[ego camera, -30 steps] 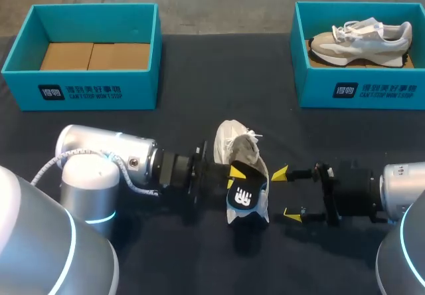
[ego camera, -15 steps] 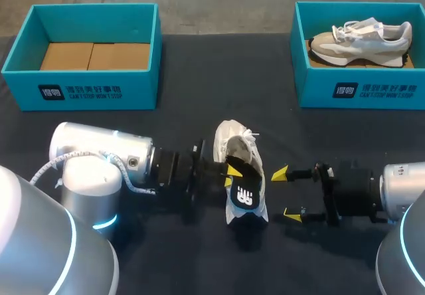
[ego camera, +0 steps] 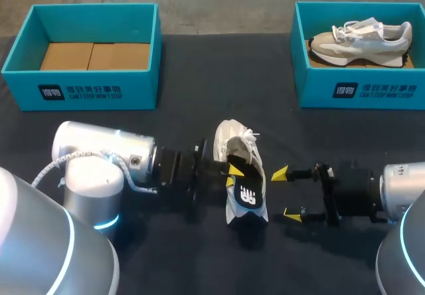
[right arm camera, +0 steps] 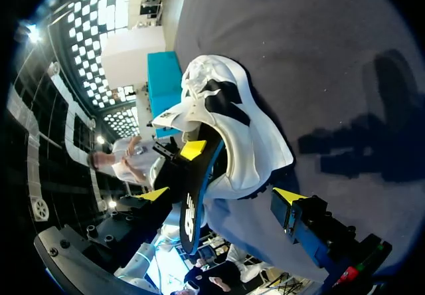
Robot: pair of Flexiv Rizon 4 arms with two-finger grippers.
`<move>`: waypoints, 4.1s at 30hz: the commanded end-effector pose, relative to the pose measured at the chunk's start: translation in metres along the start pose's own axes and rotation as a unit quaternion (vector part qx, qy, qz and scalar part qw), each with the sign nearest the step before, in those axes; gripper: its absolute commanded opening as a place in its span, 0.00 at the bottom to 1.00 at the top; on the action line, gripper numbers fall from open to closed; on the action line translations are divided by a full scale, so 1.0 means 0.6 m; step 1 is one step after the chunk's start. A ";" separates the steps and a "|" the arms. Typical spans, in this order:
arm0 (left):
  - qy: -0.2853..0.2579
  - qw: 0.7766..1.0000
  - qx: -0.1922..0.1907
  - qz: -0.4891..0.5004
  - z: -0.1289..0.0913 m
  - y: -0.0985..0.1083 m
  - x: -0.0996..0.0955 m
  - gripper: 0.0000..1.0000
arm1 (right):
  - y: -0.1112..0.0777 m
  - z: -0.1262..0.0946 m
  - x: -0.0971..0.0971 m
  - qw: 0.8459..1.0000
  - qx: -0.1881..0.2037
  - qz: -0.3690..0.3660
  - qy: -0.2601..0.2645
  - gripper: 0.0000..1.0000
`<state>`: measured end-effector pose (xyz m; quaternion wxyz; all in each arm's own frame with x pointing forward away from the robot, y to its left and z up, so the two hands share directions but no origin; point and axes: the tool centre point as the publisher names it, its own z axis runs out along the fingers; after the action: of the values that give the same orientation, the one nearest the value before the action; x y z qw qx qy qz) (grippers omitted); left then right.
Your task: Take the shoe out of the shoebox, open the shoe tongue, remove and reinsert the insole, then place the shoe into the shoebox
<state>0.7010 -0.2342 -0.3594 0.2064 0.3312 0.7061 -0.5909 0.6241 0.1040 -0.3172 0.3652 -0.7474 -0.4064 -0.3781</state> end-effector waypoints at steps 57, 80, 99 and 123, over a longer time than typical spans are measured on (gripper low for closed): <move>0.002 0.999 -0.022 0.049 -0.002 -0.009 0.011 0.00 | -0.002 -0.001 0.002 1.000 -0.001 0.000 -0.002 1.00; -0.006 0.998 -0.018 0.056 -0.002 -0.030 0.006 0.27 | -0.002 -0.001 0.002 1.000 -0.001 0.000 -0.002 1.00; -0.007 0.998 0.005 0.062 -0.003 -0.071 0.011 0.06 | -0.002 -0.001 0.002 1.000 -0.001 0.000 -0.002 1.00; 0.000 0.997 -0.029 0.069 0.009 0.008 0.001 0.00 | -0.002 -0.001 0.002 1.000 -0.001 0.000 -0.002 1.00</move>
<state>0.7009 -0.2367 -0.3611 0.2570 0.3729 0.6968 -0.5562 0.6241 0.1039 -0.3172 0.3652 -0.7474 -0.4064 -0.3781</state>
